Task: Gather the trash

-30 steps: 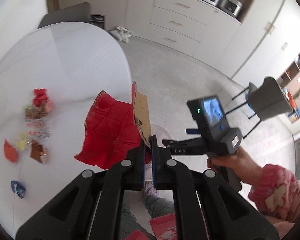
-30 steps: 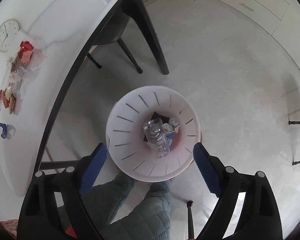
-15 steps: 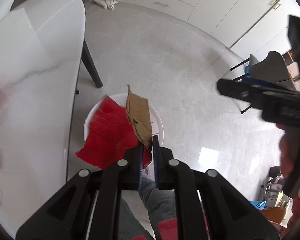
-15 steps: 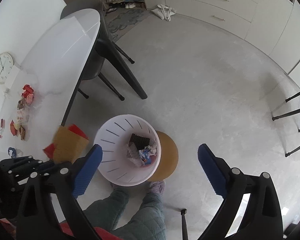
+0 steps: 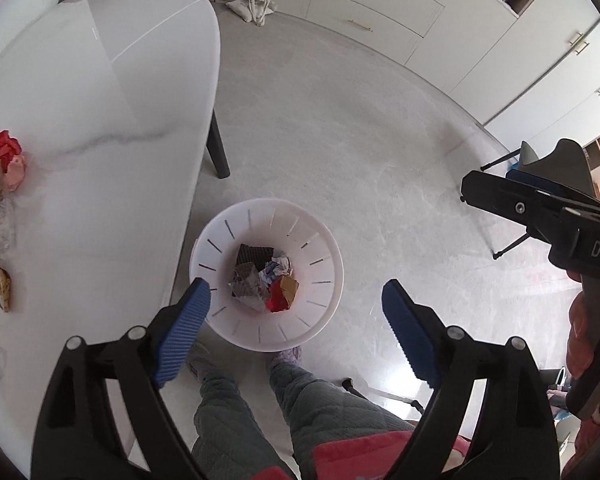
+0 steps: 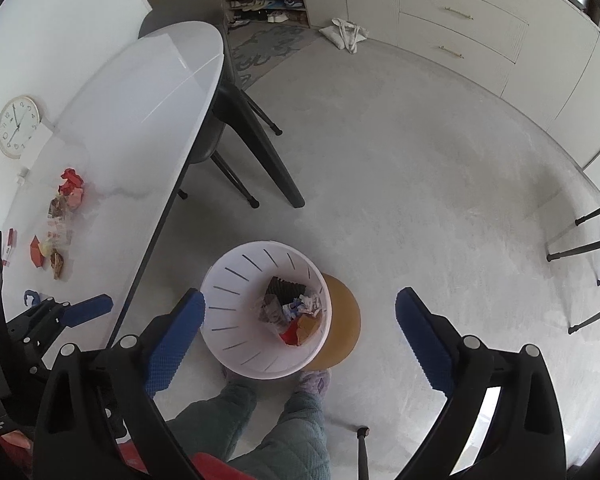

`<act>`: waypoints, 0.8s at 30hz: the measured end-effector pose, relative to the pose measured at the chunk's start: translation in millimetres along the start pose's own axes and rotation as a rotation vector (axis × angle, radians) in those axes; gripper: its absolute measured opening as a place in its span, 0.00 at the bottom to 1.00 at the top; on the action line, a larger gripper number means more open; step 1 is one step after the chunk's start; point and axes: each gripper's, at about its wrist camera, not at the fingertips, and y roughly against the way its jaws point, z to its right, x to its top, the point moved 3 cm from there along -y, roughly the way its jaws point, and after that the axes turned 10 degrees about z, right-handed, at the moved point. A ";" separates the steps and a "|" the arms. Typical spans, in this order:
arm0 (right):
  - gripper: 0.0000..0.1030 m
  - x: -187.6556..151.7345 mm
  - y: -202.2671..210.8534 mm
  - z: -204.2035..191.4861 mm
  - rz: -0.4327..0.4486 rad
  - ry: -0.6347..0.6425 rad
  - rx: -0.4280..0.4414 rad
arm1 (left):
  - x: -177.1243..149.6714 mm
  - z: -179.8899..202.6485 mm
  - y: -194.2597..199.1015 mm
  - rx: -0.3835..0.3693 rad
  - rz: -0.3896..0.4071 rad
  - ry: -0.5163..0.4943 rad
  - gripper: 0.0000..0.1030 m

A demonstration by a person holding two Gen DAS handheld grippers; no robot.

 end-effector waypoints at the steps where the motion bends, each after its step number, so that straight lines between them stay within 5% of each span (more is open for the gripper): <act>1: 0.93 3.0 2.8 -4.8 0.009 0.011 0.004 | 2.2 -1.0 4.4 0.008 0.012 0.005 0.83; 11: 0.97 34.8 30.1 -85.1 0.095 0.144 0.113 | 10.3 -77.6 100.0 0.188 0.211 0.099 0.92; 24: 0.97 24.5 2.4 -229.6 0.049 0.339 0.274 | -64.1 -258.9 162.5 0.469 0.240 0.437 0.92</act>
